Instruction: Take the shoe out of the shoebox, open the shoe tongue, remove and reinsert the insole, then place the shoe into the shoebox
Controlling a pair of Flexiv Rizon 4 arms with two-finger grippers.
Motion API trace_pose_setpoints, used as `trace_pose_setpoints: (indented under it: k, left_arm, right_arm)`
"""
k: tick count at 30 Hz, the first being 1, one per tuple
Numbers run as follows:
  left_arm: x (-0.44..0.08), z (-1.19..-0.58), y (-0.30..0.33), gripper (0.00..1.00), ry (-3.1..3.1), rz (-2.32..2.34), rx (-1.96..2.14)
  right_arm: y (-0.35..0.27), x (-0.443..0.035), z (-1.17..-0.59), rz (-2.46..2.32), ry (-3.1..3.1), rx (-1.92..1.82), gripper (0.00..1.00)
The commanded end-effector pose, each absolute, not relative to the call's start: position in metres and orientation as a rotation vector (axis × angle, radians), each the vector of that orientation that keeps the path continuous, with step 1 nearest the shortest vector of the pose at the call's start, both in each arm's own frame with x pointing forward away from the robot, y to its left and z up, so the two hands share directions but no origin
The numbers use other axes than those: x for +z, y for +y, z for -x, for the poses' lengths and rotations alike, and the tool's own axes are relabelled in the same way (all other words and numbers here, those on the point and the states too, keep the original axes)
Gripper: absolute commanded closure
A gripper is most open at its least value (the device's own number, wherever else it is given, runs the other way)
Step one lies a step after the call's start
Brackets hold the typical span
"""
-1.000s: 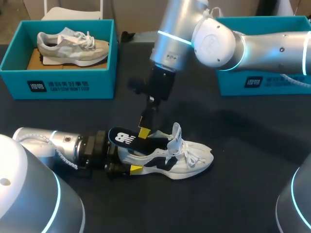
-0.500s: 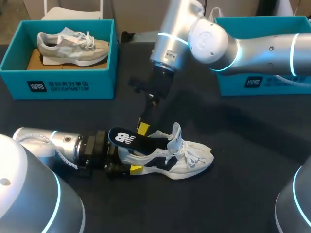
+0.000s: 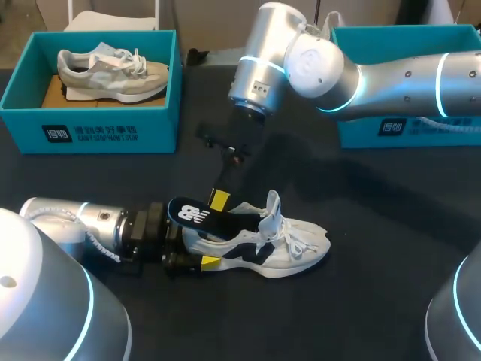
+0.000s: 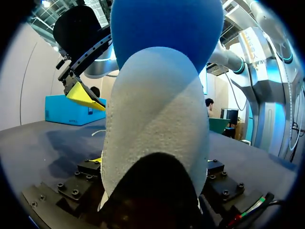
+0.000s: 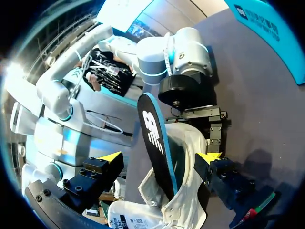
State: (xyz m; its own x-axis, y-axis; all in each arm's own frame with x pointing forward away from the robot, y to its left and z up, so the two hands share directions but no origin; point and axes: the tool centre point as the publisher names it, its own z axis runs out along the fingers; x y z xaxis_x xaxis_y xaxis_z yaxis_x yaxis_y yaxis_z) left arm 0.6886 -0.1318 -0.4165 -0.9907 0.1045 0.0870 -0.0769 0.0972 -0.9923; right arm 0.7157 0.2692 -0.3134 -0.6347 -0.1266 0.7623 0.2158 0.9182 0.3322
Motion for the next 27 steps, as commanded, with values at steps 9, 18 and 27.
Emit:
trace_pose_setpoints:
  k: [9, 18, 27]
  left_arm:
    - [-0.417, -0.689, -0.132, 1.00, -2.222, 0.027, 2.027]
    - [-0.417, -0.689, -0.132, 1.00, -2.222, 0.027, 2.027]
    - [-0.417, -0.689, -0.132, 1.00, -2.222, 0.027, 2.027]
  right_arm:
    - [0.275, -0.319, -0.710, 0.032, -2.146, -0.504, 0.14]
    - [0.275, -0.311, -0.701, 0.000, -2.132, -0.499, 0.18]
    - [0.274, -0.304, -0.693, -0.020, -2.133, -0.503, 0.22]
